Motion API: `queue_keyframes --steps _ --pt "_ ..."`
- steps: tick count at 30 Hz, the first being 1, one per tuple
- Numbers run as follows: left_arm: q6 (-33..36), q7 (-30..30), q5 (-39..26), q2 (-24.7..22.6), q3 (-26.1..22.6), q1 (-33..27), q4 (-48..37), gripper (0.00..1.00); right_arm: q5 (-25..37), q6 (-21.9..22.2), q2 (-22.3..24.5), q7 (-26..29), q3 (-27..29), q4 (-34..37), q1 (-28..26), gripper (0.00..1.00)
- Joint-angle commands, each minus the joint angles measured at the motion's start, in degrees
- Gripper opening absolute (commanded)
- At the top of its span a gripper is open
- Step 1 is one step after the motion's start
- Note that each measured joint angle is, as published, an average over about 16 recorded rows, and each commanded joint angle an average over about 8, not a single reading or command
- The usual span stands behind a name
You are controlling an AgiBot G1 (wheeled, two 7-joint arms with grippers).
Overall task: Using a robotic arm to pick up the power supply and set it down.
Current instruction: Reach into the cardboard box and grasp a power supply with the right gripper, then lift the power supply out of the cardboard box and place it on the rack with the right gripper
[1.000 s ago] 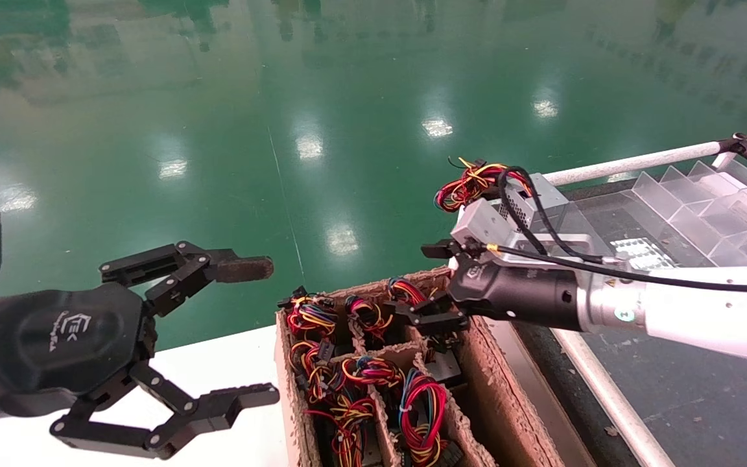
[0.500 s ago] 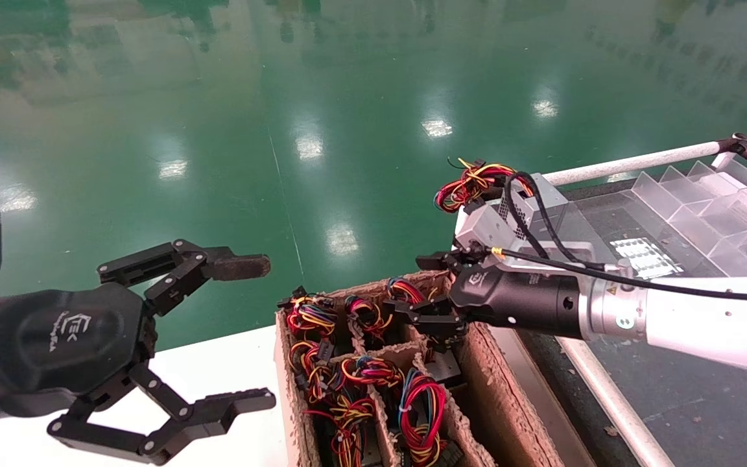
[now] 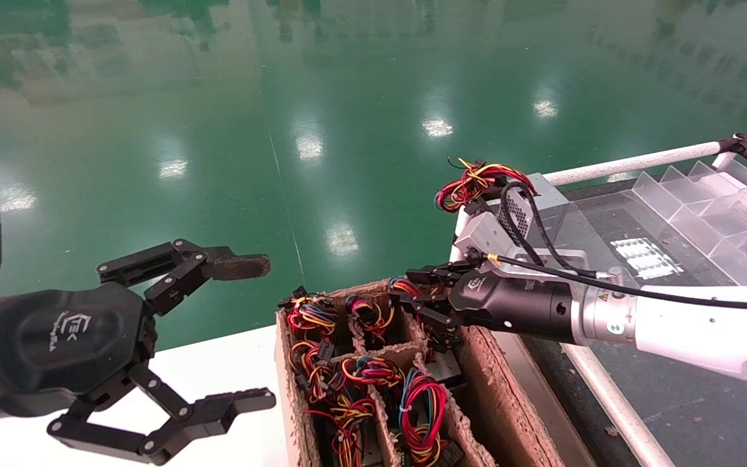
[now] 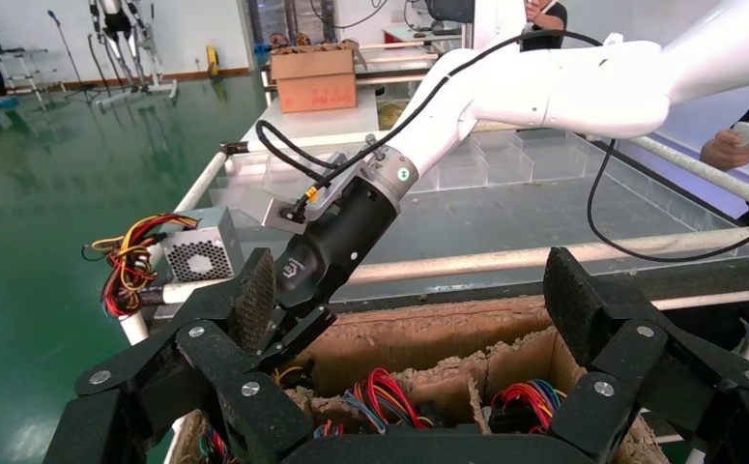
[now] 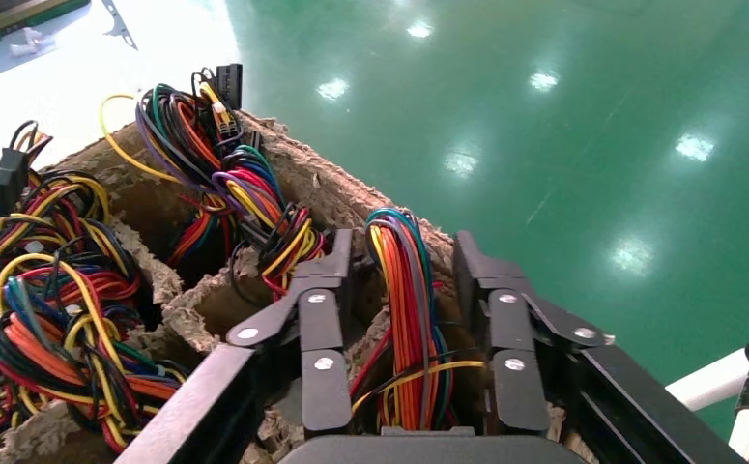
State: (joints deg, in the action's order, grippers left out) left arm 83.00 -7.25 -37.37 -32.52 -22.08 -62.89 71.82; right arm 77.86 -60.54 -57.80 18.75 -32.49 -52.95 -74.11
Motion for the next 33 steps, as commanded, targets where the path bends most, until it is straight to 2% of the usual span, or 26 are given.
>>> queue_keyframes --steps 1,14,24,33 --pt "0.00 0.00 0.00 0.00 0.00 0.00 0.00 1.00 0.21 0.39 -0.28 -0.19 -0.07 0.24 0.11 0.00" --pt "0.00 0.00 0.00 0.00 0.00 0.00 0.00 1.00 -2.41 0.28 0.49 -2.47 1.76 1.05 0.85 0.00" --pt "0.00 0.00 0.00 0.00 -0.01 0.00 0.00 1.00 -9.46 -2.80 5.10 -4.18 6.59 -2.77 0.85 0.00" --pt "0.00 0.00 0.00 0.00 -0.01 0.00 0.00 1.00 -15.98 -5.87 9.24 -3.21 11.56 -2.62 -4.01 0.00"
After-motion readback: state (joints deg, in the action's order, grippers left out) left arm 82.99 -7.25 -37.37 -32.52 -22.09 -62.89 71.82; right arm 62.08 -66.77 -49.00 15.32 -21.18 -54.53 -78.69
